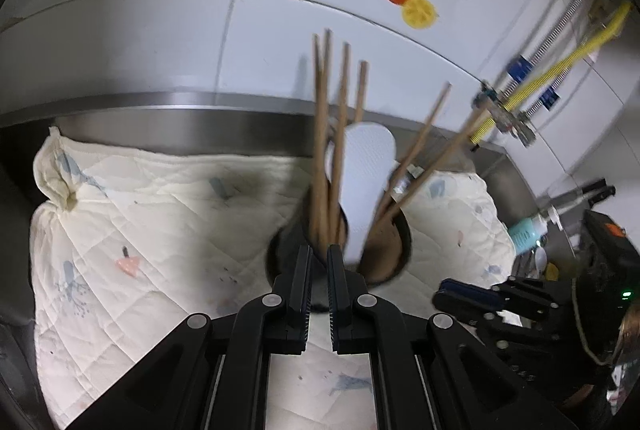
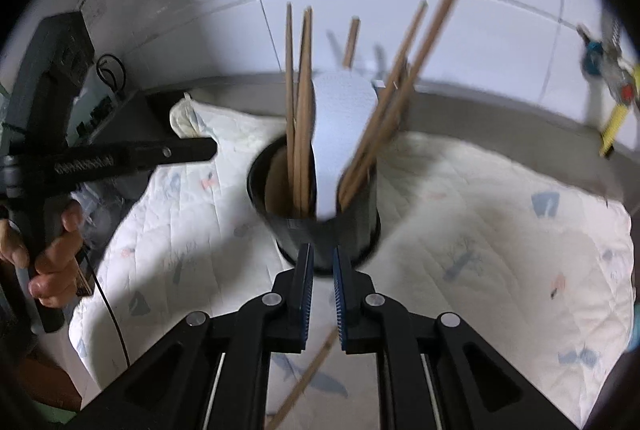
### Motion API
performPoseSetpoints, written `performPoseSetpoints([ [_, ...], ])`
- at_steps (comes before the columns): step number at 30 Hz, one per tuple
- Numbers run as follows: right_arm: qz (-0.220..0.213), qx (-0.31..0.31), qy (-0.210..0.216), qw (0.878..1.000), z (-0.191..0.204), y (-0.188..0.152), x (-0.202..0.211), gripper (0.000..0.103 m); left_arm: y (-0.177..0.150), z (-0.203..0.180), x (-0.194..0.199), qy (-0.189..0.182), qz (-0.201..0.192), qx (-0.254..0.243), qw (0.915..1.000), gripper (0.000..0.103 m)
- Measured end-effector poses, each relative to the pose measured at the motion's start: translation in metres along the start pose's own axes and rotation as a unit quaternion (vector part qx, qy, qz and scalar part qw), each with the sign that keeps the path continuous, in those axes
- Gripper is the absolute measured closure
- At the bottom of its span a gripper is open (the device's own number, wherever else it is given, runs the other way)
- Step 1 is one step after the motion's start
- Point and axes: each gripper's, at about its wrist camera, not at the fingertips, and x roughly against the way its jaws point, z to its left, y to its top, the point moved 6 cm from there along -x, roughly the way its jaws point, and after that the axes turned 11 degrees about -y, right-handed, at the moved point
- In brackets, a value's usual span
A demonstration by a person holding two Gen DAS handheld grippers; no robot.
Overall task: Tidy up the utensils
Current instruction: 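Close the right tool on the last loose chopstick beside the holder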
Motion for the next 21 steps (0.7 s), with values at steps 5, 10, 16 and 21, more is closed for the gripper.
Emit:
performPoseSetpoints([
  [5,0.044,-0.015,-0.002,0.999,0.0,-0.038,-0.017,0.087,-0.028,-0.012,-0.009,-0.016,0.024,-0.008,0.9996,0.095],
  [10,0.077,-0.03,-0.011,0.997,0.0,-0.066,-0.037,0.087,-0.055,-0.011,-0.021,-0.021,0.046,0.001,0.9987,0.095],
  [16,0.096,-0.048,-0.014,0.994,0.003,-0.075,-0.057,0.087,-0.082,-0.005,-0.03,-0.018,0.067,0.004,0.9976,0.095],
  [21,0.109,-0.056,-0.019,0.992,0.009,-0.079,-0.07,0.087,-0.095,0.002,-0.035,-0.017,0.079,0.007,0.9967,0.095],
])
